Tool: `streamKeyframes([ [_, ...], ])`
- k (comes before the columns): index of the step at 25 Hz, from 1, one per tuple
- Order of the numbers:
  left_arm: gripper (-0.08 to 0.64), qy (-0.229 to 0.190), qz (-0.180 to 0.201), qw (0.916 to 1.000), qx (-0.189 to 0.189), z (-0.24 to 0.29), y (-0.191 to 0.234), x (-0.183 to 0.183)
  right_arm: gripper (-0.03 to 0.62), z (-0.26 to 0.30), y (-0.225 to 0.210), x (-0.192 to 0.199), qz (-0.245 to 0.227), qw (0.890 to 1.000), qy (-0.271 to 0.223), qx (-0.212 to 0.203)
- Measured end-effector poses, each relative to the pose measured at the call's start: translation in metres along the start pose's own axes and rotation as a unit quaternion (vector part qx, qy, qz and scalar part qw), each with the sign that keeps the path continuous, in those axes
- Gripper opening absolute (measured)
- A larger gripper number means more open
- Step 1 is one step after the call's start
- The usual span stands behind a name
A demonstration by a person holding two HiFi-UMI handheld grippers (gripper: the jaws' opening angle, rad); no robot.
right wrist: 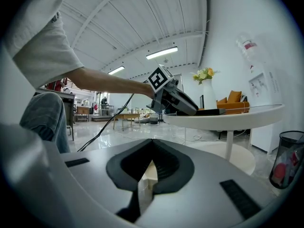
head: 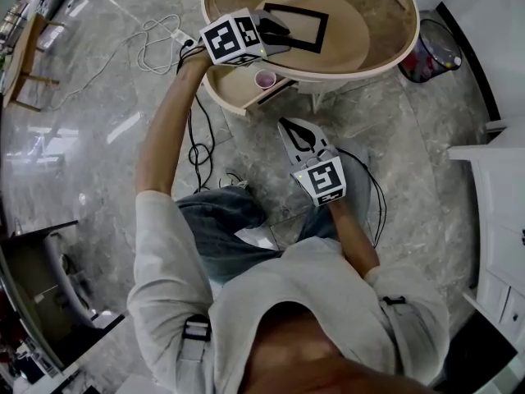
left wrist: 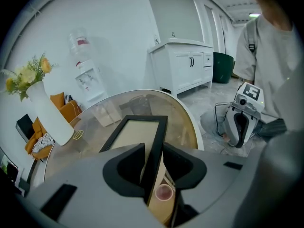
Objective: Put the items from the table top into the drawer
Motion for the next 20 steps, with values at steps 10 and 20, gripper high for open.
streamKeyframes([
  [10,0.080,0.036,0.052,0.9970,-0.046,-0.004,-0.015,-0.001,0.023,0.003,0.009,-0.002,-0.006,1.000,0.000,-0.011],
  [20,0.077,0.056,0.030,0.9864,-0.152,-0.057,-0.002,0.028,0.023,0.006,0.030,-0.001,-0.007,0.999,0.000,-0.037],
])
Point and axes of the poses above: the fingertips, and each gripper's own axes: z forward along the fingers, y to its left, x out of its underside, the point moved 2 cm from there along -z, backward along the fingers, and after that the axes turned 3 degrees about z, right-handed, at the moved point
